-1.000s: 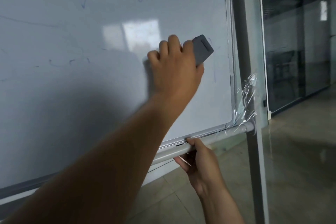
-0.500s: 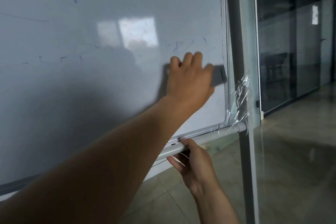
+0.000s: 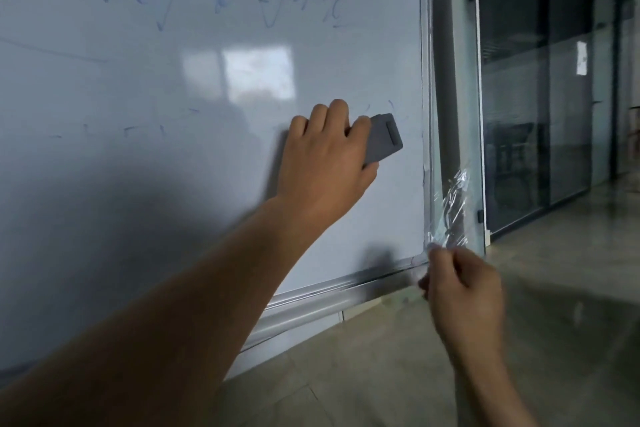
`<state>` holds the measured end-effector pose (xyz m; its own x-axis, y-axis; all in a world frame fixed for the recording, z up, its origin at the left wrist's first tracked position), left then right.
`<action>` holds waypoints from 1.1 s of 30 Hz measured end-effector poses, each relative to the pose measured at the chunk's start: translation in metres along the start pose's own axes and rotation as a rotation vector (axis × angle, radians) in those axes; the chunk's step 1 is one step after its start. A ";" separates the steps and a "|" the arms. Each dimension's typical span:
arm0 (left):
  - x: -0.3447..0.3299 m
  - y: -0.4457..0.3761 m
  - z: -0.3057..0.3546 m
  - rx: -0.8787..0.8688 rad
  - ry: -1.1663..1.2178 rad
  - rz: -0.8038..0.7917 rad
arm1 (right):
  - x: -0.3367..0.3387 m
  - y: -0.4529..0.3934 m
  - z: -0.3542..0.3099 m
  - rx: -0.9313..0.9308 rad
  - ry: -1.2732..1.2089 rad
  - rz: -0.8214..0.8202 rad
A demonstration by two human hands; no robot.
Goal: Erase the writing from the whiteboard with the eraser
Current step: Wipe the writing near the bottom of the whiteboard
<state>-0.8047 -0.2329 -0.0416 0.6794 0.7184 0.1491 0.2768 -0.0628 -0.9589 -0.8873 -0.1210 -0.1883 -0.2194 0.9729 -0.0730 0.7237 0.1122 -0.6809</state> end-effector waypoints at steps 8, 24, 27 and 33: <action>-0.014 0.000 0.018 0.088 0.048 -0.005 | 0.025 -0.154 -0.021 0.142 -0.081 0.103; -0.031 -0.045 0.055 0.623 0.041 -0.033 | -0.043 -0.243 0.003 0.066 -0.103 -0.216; -0.043 -0.026 0.080 0.463 0.000 -0.125 | -0.046 -0.246 0.009 0.048 -0.090 -0.224; -0.028 -0.055 0.036 0.618 0.063 0.001 | -0.038 -0.246 0.004 0.024 -0.097 -0.184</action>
<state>-0.8631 -0.2248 -0.0020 0.7236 0.6751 0.1438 -0.1555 0.3625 -0.9189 -1.0593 -0.1864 -0.0211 -0.4094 0.9123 -0.0142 0.6501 0.2807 -0.7061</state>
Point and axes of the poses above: each hand's wrist, its own y-axis away from the middle knuckle, its own x-axis out of the back of the hand, z = x × y, the point moved 2 cm from there along -y, towards the middle knuckle, and after that the axes turned 12 degrees about x, right-handed, at the moved point
